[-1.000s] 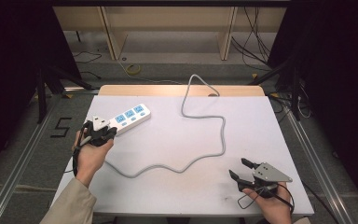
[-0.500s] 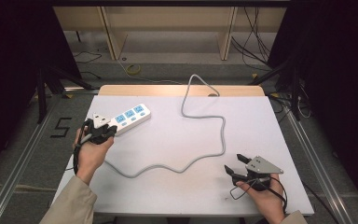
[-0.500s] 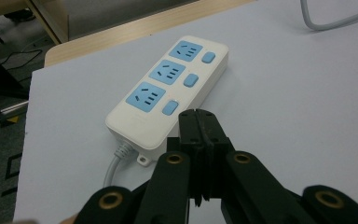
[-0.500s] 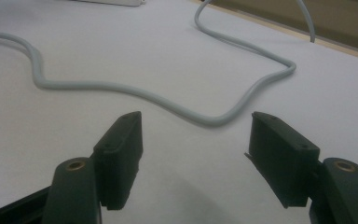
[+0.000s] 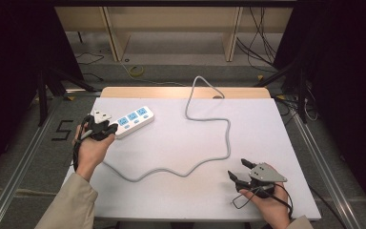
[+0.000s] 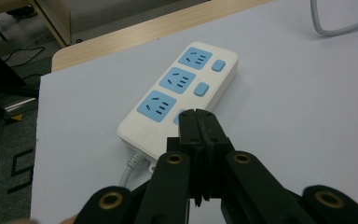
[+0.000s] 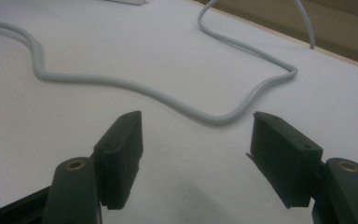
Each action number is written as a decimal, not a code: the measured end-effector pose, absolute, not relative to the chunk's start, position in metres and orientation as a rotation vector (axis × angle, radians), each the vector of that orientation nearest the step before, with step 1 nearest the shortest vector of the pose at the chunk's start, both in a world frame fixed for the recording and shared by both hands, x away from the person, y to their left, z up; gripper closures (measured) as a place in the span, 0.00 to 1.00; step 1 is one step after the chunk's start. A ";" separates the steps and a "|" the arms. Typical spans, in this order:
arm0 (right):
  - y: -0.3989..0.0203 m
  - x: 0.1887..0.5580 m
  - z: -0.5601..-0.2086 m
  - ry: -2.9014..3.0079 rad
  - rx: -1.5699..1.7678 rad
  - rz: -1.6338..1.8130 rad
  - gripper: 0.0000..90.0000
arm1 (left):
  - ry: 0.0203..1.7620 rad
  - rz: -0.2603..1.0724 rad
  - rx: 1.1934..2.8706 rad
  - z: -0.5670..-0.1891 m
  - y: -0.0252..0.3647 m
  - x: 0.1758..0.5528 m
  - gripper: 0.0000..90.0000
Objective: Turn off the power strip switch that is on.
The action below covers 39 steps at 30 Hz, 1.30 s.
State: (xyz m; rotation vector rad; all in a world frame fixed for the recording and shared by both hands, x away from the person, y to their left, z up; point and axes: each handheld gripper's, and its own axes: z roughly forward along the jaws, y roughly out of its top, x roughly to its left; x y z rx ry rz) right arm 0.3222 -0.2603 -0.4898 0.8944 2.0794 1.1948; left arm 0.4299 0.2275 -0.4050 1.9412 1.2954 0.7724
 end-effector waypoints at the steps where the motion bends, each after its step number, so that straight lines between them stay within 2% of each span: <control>1: -0.260 0.322 -0.490 2.077 0.895 1.195 0.39 | 1.294 0.771 1.947 -0.404 0.227 0.432 0.99; 17: -0.261 0.322 -0.490 2.066 0.880 1.244 0.47 | 1.308 0.743 1.948 -0.398 0.226 0.446 0.99; 39: -0.262 0.322 -0.490 2.098 0.892 1.224 0.49 | 1.335 0.727 2.017 -0.406 0.222 0.473 0.99</control>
